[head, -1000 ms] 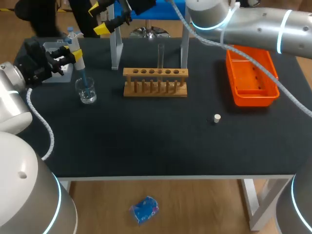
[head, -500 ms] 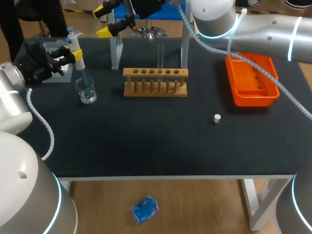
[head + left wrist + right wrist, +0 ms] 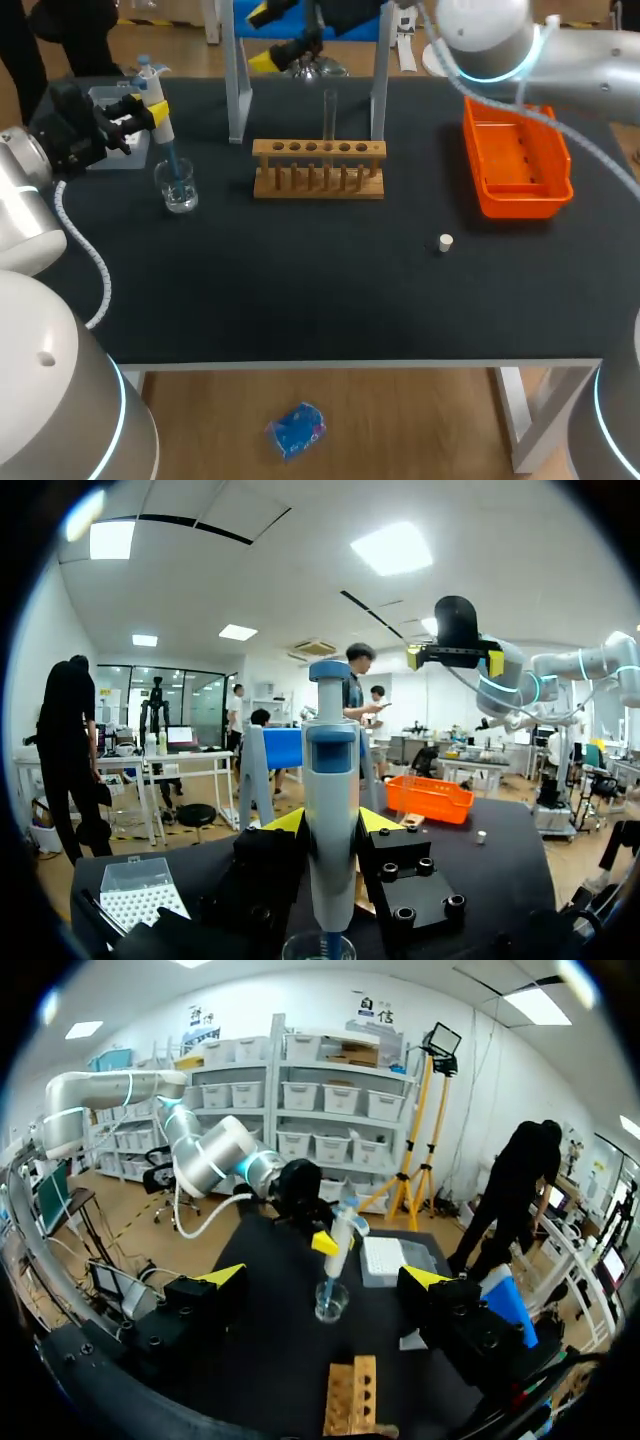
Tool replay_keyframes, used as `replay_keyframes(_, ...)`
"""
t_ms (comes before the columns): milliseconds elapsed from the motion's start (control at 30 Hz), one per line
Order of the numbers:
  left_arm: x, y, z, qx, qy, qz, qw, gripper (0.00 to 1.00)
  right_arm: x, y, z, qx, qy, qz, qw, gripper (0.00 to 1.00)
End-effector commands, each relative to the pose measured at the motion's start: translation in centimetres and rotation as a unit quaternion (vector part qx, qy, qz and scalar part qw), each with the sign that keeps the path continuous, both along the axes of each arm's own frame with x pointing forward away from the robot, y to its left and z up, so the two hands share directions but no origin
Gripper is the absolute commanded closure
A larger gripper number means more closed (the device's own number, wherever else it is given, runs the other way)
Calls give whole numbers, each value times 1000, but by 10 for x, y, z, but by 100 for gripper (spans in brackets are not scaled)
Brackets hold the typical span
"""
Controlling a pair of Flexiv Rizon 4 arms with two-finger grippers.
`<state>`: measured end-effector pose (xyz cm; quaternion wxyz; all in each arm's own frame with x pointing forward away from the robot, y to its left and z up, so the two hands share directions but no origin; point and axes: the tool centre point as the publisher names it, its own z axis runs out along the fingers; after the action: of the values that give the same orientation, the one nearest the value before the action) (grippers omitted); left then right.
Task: Invert the test tube, pick up the pipette, mount the tip to pipette, aspirate from beaker and dispense into the tube, eject the tip, return the pipette, and cap with the stopper.
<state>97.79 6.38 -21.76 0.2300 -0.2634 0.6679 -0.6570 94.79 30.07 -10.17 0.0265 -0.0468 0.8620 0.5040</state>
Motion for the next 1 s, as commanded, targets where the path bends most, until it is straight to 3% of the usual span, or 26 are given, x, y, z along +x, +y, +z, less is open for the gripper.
replay_keyframes(33,0,0,0,0,0,0,1000,100,-8,-63,7,3,-8,-28,1000,0)
replay_keyframes(267,0,0,0,0,0,0,1000,100,12,-108,-10,5,2,-16,1000,0)
replay_keyframes(533,0,0,0,0,0,0,1000,100,30,-142,-28,-3,18,3,1000,0)
replay_keyframes(1000,0,0,0,0,0,0,1000,100,43,-154,-88,-20,57,10,998,0)
